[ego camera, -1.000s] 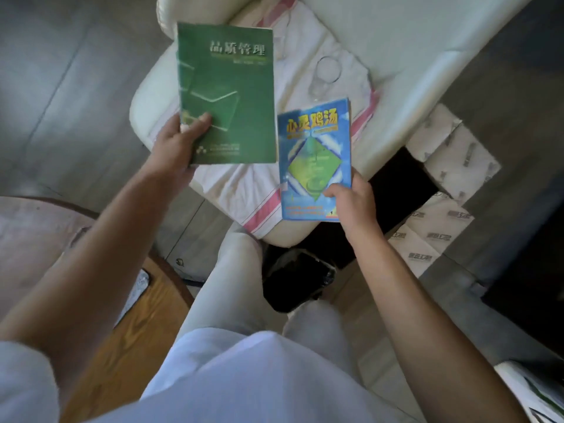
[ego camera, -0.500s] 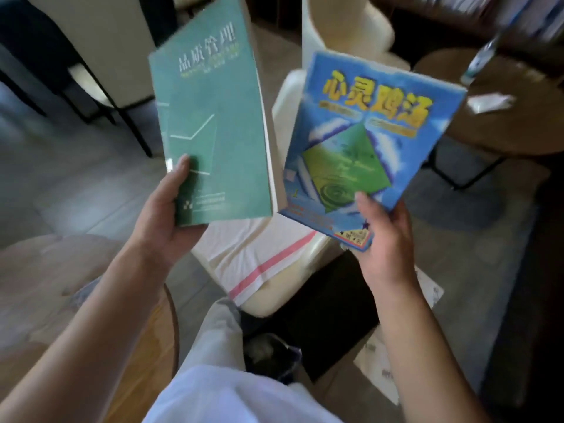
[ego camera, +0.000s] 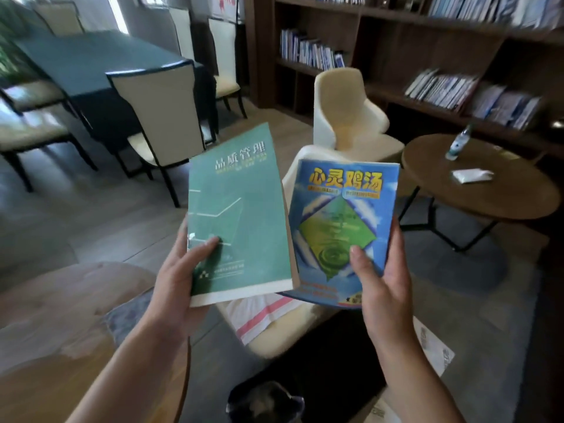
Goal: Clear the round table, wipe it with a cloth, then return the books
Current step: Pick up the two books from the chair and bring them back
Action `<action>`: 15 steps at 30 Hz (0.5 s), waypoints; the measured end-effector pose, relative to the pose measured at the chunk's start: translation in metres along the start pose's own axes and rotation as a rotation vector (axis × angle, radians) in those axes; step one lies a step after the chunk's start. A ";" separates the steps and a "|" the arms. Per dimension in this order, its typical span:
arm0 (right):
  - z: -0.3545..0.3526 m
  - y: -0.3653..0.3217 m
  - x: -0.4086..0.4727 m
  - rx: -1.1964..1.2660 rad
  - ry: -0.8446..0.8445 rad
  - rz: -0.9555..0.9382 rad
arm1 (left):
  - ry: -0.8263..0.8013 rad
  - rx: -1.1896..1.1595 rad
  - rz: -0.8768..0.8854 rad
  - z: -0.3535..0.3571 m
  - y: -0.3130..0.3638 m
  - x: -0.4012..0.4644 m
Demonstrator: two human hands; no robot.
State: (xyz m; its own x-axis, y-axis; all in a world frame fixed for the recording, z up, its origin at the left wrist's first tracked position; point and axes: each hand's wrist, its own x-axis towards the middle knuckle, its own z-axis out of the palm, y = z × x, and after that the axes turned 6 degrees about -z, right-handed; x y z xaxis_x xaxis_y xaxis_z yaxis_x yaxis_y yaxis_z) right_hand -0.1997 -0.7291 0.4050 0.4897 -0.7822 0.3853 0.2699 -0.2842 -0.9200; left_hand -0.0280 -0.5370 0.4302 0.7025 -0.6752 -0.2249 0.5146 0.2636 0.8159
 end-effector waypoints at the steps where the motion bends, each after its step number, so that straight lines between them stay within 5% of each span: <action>1: 0.002 -0.004 -0.002 0.015 -0.007 0.000 | 0.007 0.017 0.033 -0.003 0.006 -0.005; 15: 0.119 -0.056 -0.096 0.176 -0.067 0.090 | 0.038 -0.180 0.015 -0.136 0.060 -0.143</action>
State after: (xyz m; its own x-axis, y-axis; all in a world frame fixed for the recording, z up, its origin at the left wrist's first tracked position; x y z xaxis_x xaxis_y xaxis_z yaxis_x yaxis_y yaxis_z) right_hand -0.1633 -0.5717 0.4282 0.5707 -0.7596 0.3119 0.3609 -0.1091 -0.9262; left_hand -0.0306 -0.3313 0.4393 0.7272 -0.6447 -0.2358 0.5810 0.3952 0.7115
